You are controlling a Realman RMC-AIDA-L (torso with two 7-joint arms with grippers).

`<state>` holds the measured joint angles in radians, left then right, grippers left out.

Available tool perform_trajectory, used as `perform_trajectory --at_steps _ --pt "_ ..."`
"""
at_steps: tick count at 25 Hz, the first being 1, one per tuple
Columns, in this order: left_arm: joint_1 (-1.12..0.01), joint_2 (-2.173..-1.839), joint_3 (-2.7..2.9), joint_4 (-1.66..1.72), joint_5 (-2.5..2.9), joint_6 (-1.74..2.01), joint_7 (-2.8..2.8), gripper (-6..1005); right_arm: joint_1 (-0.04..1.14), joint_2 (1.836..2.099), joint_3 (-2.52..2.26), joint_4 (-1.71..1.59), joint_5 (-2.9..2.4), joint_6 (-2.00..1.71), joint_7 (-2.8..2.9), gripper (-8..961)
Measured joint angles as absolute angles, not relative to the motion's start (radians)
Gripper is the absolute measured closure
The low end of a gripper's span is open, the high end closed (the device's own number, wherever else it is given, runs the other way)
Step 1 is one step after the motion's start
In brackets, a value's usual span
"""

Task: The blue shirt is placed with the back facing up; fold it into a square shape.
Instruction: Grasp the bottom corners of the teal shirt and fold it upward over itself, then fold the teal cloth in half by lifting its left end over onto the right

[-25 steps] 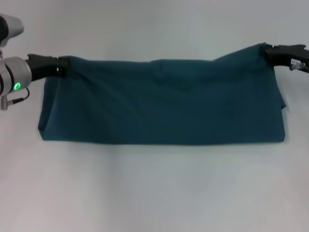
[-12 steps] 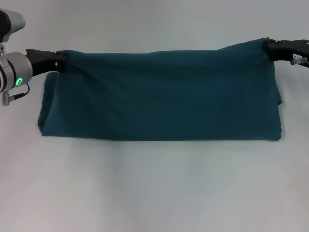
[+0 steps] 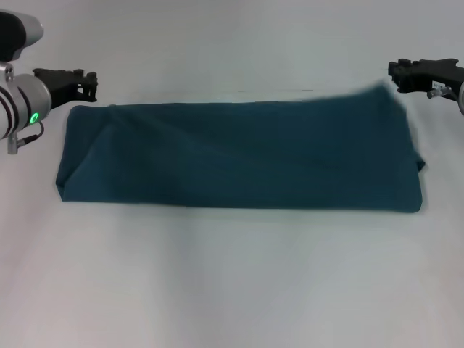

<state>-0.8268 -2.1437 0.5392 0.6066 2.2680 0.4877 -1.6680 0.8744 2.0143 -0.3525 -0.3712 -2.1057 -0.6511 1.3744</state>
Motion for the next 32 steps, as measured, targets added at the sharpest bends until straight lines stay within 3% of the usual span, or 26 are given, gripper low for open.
perform_trajectory --at_steps 3,6,11,17,27,32 --pt "-0.829 -2.148 0.54 0.601 2.25 0.43 -1.669 833 0.878 2.02 -0.357 -0.375 -2.105 -0.614 1.378 913" --pt "-0.823 -2.149 0.538 0.601 2.223 0.409 -1.67 740 0.88 2.02 -0.357 -0.381 -2.103 -0.598 1.384 720" --pt "-0.811 -2.143 0.538 0.601 2.193 0.407 -1.67 608 0.88 2.009 -0.36 -0.376 -2.08 -0.6 1.402 508" --pt "-0.811 -2.145 0.539 0.598 2.192 0.408 -1.668 440 0.869 1.999 -0.425 -0.376 -2.084 -0.599 1.5 340" --pt "-0.79 -2.15 0.54 0.617 2.192 0.493 -1.697 131 0.832 1.974 -0.527 -0.385 -2.086 -0.658 1.704 348" --pt "-0.743 -2.161 0.54 0.673 2.192 0.637 -1.738 128 0.795 1.963 -0.557 -0.42 -2.086 -0.785 1.808 346"
